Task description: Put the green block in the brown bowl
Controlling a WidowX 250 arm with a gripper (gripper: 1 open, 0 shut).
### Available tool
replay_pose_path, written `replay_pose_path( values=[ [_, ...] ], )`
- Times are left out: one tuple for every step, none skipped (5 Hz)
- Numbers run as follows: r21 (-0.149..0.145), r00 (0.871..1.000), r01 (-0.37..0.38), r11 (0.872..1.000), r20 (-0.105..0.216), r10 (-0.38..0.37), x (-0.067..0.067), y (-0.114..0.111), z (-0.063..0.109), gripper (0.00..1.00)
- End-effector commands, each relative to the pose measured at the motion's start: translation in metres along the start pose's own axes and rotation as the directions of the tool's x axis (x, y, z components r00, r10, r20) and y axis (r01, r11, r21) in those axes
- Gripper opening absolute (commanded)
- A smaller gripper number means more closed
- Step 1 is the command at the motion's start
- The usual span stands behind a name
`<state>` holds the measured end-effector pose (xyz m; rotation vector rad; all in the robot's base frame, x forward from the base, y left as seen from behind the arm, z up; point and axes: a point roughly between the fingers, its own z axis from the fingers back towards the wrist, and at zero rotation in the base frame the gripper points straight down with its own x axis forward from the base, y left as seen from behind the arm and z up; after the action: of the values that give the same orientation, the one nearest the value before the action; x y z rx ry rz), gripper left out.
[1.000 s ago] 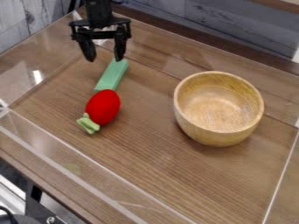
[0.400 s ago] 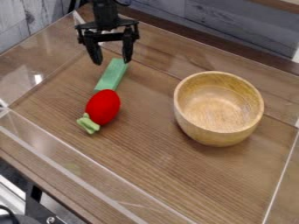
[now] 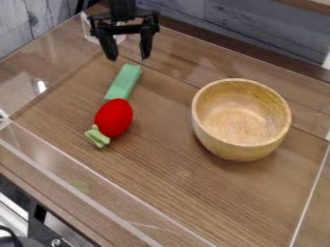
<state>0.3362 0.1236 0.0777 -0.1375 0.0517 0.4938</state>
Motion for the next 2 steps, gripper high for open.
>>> replay_pose_path(
  values=[
    [0.007,0.997,0.044,0.999,0.064,-0.044,0.007,-0.002,0.018,1.0],
    [0.03,0.998,0.007,1.0,0.055,-0.009,0.009,0.008,-0.002,1.0]
  ],
)
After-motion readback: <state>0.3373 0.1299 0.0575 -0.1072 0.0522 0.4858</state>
